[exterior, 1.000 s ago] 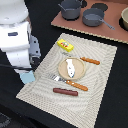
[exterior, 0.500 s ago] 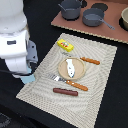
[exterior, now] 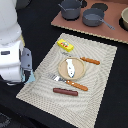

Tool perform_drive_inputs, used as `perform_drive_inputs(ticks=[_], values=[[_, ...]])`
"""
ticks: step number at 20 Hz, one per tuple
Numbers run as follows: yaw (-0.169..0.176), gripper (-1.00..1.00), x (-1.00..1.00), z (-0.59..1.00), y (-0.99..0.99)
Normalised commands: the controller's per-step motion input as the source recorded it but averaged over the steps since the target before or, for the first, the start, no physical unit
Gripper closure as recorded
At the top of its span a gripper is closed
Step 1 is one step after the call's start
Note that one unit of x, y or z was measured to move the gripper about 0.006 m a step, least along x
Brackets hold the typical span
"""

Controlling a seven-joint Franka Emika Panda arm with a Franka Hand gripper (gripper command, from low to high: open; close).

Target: Interact with the objects in diverse but meaningful ways.

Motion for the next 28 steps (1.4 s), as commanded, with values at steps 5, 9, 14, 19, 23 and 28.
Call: perform_drive_inputs(ticks=[5,9,14,19,23,28], values=[[0.019,-1.0,-0.03,-0.1,0.02],[0.01,-1.0,0.0,-0.03,0.0],[0.007,-1.0,0.05,0.0,0.07],[0.014,-1.0,0.14,0.01,0.13],[0.029,-1.0,0.19,0.0,0.21],[0.022,-1.0,0.16,0.0,0.14]])
